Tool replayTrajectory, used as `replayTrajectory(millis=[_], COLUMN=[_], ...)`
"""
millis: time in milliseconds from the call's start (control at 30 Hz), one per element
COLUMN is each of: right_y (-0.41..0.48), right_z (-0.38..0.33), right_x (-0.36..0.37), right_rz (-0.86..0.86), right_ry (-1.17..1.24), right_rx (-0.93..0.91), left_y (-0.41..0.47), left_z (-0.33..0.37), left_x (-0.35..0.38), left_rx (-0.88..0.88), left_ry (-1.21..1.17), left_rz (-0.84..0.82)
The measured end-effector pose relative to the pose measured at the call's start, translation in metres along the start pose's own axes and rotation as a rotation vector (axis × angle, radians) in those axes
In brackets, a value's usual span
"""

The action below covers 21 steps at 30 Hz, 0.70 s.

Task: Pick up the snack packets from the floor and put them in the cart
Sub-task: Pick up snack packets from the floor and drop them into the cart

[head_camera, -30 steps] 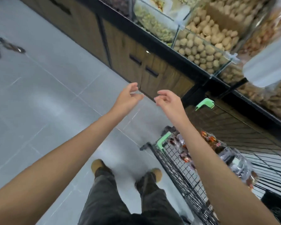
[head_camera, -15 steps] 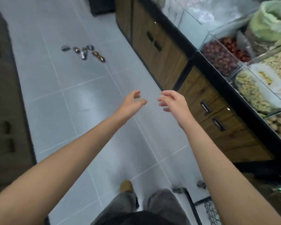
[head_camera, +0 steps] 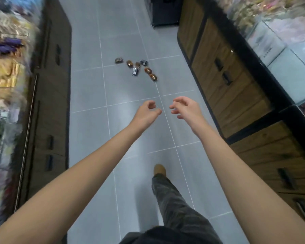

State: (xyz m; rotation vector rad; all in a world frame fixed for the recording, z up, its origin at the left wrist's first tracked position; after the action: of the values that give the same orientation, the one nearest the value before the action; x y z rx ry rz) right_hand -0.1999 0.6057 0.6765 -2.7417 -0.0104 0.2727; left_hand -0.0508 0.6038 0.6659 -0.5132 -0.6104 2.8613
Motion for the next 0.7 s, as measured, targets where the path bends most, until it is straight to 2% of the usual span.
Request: replayTrajectory(millis=[233, 500, 700], right_y=[0.161, 0.295, 0.396], right_z=[-0.053, -0.109, -0.142], right_x=[0.039, 0.086, 0.126], right_rz=[-0.144, -0.242, -0.258], right_ry=[-0.036, -0.104, -0.135], right_rx=[-0.012, 0.0, 0.008], left_y=[0.118, 0.226, 0.325], left_z=[0.027, 0.044, 0.056], left_x=[-0.069, -0.148, -0.206], left_rx=[-0.116, -0.176, -0.181], left_ry=[0.015, -0.085, -0.085], left_rz=[0.096, 0.225, 0.213])
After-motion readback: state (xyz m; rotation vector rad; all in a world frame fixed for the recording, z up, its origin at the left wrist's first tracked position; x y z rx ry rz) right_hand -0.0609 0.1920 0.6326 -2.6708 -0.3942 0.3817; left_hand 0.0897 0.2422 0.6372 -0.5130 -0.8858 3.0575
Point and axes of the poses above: each hand's wrist, its own y-axis towards the middle knuckle, its own x-axis out of the palm, z = x × y, the point moved 5 cm from there along y, towards the middle knuckle, and after that the axes turned 5 degrees about -z, right-handed, at the moved point
